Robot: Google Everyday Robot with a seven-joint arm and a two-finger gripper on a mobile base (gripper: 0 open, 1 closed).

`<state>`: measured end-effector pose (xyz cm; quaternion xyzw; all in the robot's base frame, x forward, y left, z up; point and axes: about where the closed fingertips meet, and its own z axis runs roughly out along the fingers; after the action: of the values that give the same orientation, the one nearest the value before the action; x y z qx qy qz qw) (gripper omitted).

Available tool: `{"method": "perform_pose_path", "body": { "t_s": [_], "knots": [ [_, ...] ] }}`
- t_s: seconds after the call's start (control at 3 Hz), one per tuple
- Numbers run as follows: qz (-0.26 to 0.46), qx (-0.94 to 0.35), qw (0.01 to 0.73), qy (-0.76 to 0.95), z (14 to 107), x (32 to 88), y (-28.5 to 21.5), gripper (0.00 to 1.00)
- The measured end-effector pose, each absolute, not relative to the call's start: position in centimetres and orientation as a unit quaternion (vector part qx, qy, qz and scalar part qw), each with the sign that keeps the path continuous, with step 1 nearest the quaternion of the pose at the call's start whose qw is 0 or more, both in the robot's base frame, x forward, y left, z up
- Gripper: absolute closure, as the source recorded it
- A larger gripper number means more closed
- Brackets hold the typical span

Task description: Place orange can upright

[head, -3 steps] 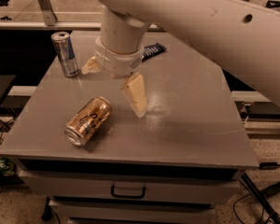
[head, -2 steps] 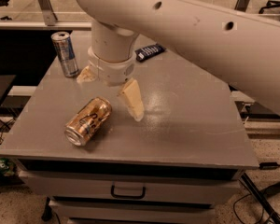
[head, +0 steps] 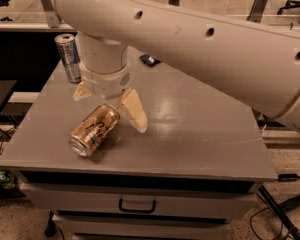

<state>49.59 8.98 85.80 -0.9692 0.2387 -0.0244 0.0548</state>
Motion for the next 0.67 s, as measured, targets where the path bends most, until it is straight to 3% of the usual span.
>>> {"method": "perform_pose_path", "body": {
  "t_s": [0.33,0.67],
  "knots": [
    [-0.022,-0.972,0.037,0.229,85.28,49.35,9.59,0.00],
    [-0.017,-0.973,0.026,0.227,84.74,49.30,9.95,0.15]
  ]
}}
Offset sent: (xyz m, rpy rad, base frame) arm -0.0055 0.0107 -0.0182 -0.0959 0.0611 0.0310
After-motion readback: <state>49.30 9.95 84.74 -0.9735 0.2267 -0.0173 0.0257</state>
